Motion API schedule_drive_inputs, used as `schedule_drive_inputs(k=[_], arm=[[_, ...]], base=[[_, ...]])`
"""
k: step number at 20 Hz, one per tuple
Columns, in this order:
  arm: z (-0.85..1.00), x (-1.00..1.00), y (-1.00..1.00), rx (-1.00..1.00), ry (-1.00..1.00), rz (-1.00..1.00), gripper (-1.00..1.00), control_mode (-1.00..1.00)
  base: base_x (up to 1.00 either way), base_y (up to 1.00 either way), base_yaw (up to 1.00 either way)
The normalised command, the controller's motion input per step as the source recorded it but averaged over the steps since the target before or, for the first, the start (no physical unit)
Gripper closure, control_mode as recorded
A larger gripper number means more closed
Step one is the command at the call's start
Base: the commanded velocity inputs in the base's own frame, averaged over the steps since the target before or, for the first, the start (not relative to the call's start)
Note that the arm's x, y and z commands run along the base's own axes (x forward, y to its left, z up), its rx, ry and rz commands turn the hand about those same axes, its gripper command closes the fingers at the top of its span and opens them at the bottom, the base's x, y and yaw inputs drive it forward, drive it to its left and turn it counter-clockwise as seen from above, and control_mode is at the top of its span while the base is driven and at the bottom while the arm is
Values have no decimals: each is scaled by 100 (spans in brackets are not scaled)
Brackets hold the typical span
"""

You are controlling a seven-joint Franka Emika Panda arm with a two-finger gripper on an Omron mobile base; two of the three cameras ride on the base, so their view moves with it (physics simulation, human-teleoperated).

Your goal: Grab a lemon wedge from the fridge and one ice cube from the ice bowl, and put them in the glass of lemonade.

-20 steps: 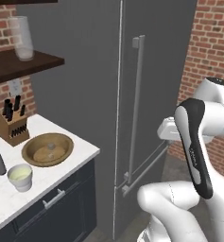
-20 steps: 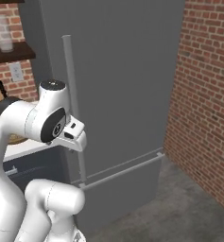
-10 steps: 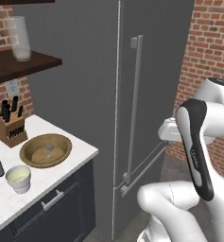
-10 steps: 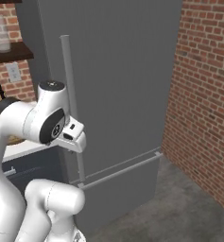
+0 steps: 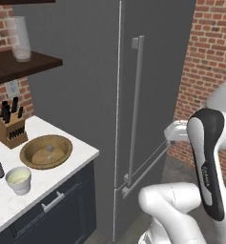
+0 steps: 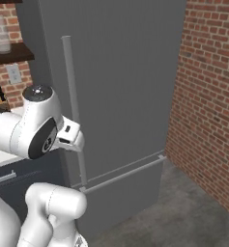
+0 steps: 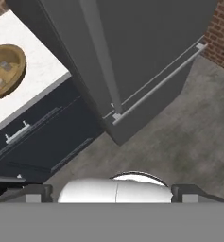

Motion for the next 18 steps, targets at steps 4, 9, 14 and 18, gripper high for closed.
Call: schedule_drive_inputs(k=[4,9,14,18], arm=[[54,15,3,-10,0,7,-100,-100],[7,38,2,-3,0,11,-100,-100],[0,78,0,0,-1,22,-100,-100],[0,90,0,0,-1,37,-100,-100]], base=[[0,0,0],[0,0,0],[0,0,0],[0,0,0]])
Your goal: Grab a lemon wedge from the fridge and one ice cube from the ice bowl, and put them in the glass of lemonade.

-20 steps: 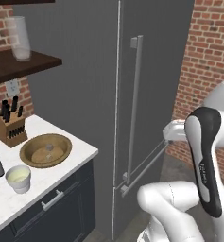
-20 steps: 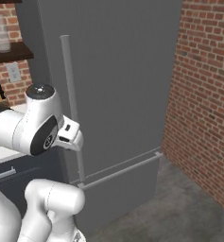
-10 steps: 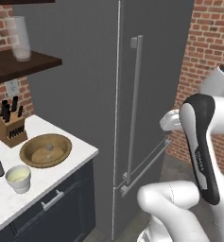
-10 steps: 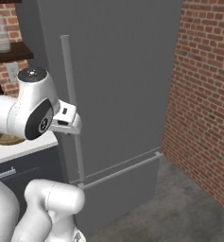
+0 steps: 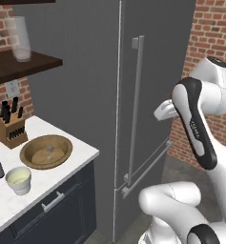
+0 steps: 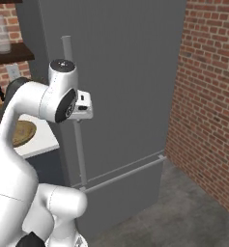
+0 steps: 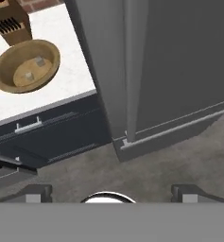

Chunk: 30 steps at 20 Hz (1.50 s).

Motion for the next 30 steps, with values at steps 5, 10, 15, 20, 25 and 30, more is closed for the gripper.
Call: schedule_drive_inputs(k=[5,10,15,20,25,30], arm=[[-3,98,-4,0,1,26,-100,-100],[-21,64,-24,9,-5,28,-100,-100],[-2,7,-23,16,-13,30,-100,-100],[0,-11,-15,14,-37,17,-100,-100],[-9,6,0,5,-27,2,-100,-100],[-20,12,2,1,-14,0,-100,-100]], base=[[0,0,0],[0,0,0],[0,0,0],[0,0,0],[0,0,0],[0,0,0]])
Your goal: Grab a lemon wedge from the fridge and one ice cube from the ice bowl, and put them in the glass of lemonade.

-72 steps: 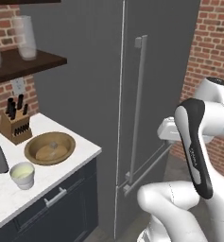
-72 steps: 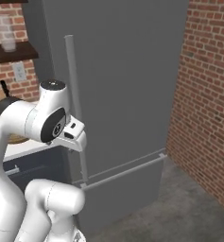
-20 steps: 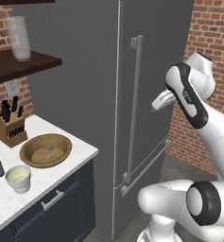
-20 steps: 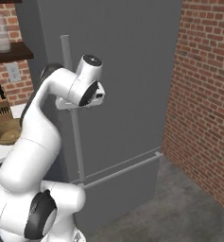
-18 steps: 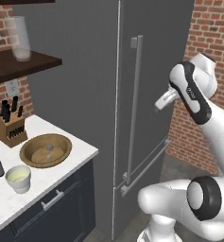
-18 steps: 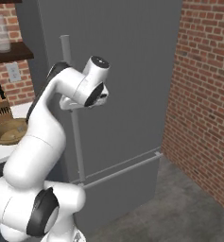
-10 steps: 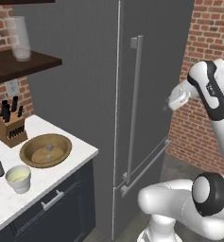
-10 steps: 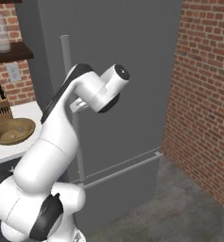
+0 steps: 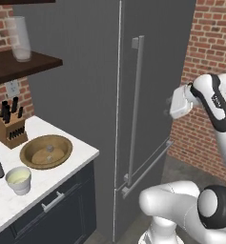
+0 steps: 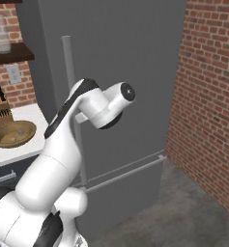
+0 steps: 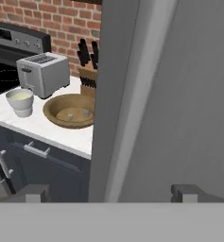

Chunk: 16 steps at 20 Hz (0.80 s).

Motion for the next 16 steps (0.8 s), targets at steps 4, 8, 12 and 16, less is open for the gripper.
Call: schedule_drive_inputs(k=[4,8,12,16], arm=[[-18,11,0,1,-8,0,-100,-100],[-15,10,3,1,-9,0,-100,-100],[-21,16,11,2,-3,0,-100,-100],[-24,33,28,2,-2,0,-100,-100]], base=[[0,0,0],[0,0,0],[0,0,0],[0,0,0]])
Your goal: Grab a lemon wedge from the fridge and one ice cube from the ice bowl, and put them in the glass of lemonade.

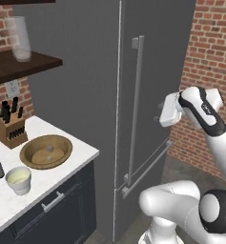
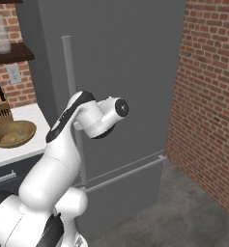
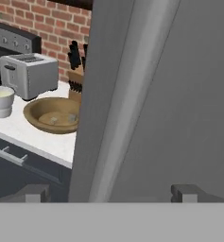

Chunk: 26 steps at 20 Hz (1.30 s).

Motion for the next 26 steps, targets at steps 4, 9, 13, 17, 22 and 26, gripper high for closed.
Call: schedule_drive_inputs(k=[4,9,13,17,22,26], arm=[[-13,29,24,1,-1,0,-100,-100],[-17,13,24,1,-6,0,-100,-100],[-6,9,24,0,-4,0,-100,-100],[-10,18,26,0,0,0,-100,-100],[-2,19,10,0,2,0,-100,-100],[-4,20,-15,1,7,8,-100,-100]], base=[[0,0,0],[0,0,0],[0,0,0],[0,0,0],[0,0,0],[0,0,0]])
